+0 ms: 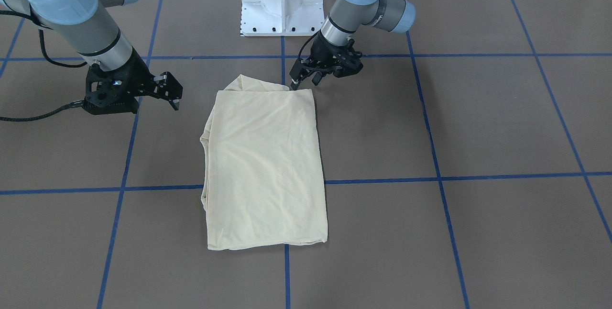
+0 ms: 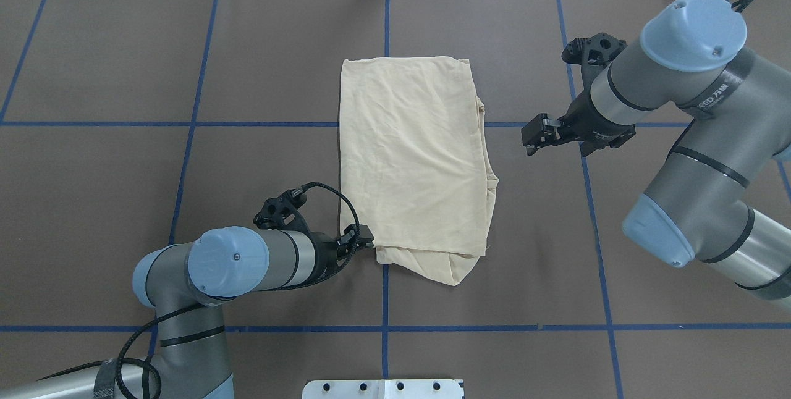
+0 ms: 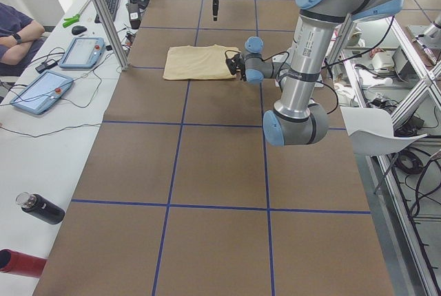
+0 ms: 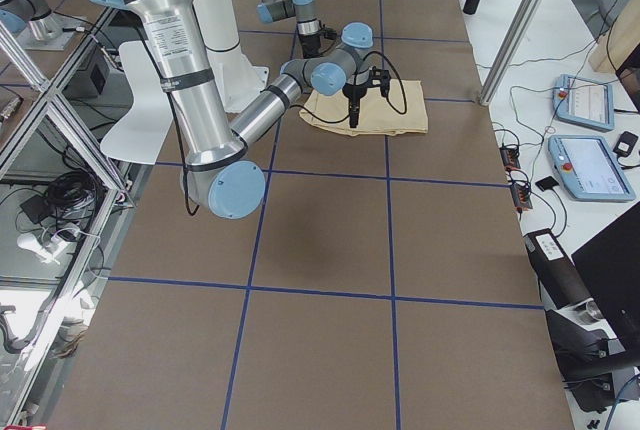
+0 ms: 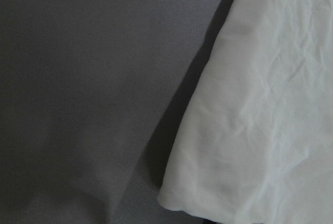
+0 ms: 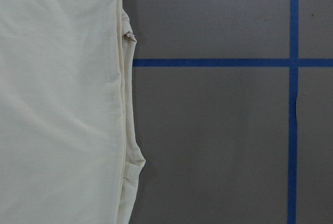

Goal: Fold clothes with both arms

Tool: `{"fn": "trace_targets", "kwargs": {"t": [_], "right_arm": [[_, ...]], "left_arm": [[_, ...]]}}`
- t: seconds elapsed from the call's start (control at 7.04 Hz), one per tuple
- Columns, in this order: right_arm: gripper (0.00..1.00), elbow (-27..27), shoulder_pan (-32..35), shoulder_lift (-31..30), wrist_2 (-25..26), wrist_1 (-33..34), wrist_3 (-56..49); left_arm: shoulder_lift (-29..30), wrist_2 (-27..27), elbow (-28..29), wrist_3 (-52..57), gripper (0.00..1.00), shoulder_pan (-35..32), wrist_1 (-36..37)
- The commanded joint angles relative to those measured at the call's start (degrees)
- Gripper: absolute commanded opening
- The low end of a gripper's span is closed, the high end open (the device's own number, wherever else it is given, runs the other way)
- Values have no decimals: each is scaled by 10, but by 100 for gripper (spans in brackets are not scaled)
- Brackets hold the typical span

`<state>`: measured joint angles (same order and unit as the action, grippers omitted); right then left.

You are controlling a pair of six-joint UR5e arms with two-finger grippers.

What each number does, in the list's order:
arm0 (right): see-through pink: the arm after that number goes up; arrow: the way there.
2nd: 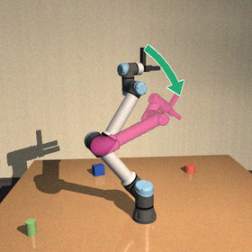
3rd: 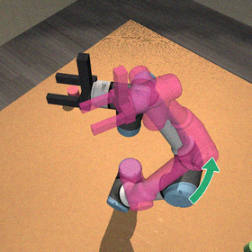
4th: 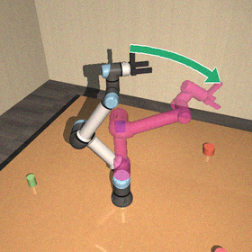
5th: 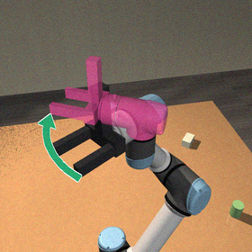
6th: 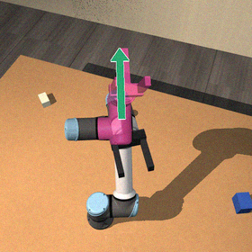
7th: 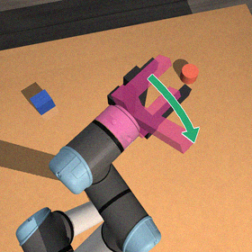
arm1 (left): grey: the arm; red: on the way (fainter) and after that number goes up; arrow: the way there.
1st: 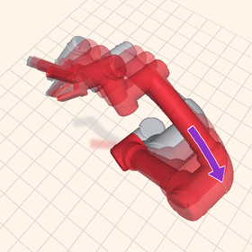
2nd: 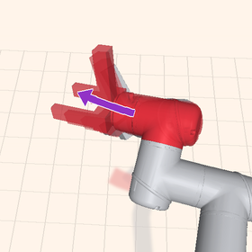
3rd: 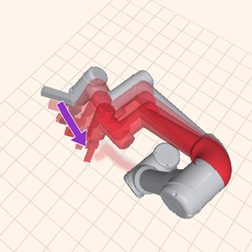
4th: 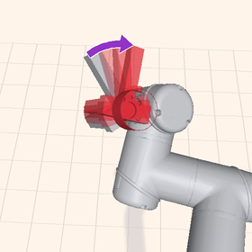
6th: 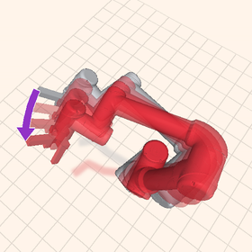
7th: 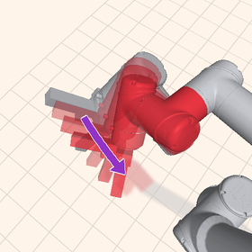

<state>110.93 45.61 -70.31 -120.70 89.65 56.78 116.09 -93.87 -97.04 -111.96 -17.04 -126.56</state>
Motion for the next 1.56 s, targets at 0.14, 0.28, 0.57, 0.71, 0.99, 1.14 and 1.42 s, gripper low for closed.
{"fn": "trace_targets", "kwargs": {"t": [0.14,0.28,0.57,0.71,0.99,1.14,1.42], "right_arm": [[100,1,0,-1,0,0,0],[100,0,0,-1,0,0,0],[100,0,0,-1,0,0,0],[100,0,0,-1,1,0,0],[100,-1,0,-1,0,0,0],[100,0,0,-1,0,0,1],[100,2,-10,2,0,0,27]], "left_arm": [[4,8,7,1,75,-1,0],[12,15,14,1,72,-1,0],[19,16,22,1,62,-2,0],[19,16,23,1,52,-2,0],[19,16,21,1,1,-5,0],[19,16,21,1,0,-7,0],[20,14,17,2,0,-17,0]]}}
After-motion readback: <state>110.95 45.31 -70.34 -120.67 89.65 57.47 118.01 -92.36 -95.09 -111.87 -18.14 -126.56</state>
